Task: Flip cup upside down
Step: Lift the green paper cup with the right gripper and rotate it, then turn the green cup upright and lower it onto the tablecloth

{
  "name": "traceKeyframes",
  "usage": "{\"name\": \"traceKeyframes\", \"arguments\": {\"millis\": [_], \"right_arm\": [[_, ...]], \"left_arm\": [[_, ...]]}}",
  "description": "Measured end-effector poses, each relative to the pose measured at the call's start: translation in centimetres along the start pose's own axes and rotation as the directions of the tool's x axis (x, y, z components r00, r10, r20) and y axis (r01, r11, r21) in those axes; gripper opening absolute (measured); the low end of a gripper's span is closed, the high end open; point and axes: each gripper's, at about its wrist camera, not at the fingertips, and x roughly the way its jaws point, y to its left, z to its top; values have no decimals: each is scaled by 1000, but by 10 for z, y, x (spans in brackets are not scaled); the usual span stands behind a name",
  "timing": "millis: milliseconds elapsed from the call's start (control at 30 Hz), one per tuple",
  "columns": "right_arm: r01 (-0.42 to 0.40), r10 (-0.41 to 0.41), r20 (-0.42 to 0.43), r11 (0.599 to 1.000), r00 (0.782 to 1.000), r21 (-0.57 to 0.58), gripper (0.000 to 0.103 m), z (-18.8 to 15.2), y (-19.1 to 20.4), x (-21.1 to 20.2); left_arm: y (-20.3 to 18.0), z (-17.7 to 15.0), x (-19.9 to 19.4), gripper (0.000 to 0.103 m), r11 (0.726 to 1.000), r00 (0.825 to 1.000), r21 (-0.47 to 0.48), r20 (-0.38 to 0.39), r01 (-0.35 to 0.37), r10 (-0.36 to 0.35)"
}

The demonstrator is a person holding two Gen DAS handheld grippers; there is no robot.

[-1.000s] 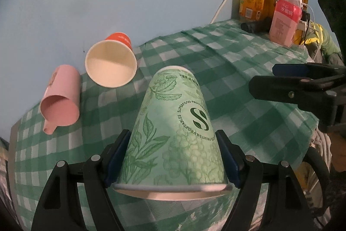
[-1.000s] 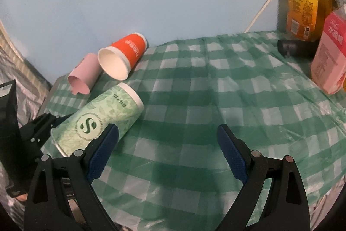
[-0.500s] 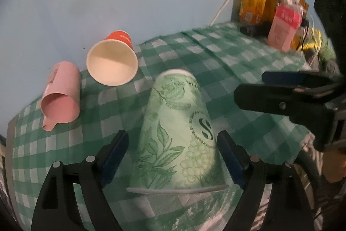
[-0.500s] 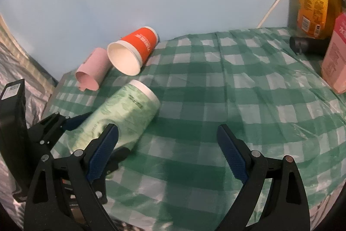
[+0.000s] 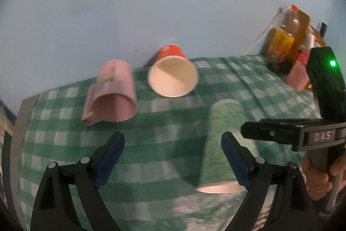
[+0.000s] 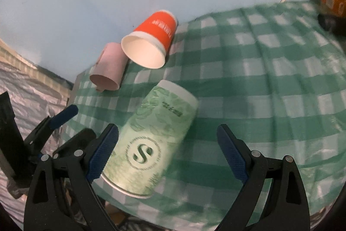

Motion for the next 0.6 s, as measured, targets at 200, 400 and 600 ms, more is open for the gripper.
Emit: {"name": "traceKeyframes", "arguments": {"millis": [200,400,600], "right_arm": [[-6,8,-78,1000,997,17,91,-1,12,25],[9,-2,-126,999,992,50,91,2,11,42],[23,-13,-144,997,990,72,91,5,8,50]], "left_arm": [[22,-6,15,92,998,999,-49,6,-48,48],[30,-12,30,92,997,999,-63,-5,-51,51],[30,-15,34,92,997,999,-73,-2,-38,38]]}}
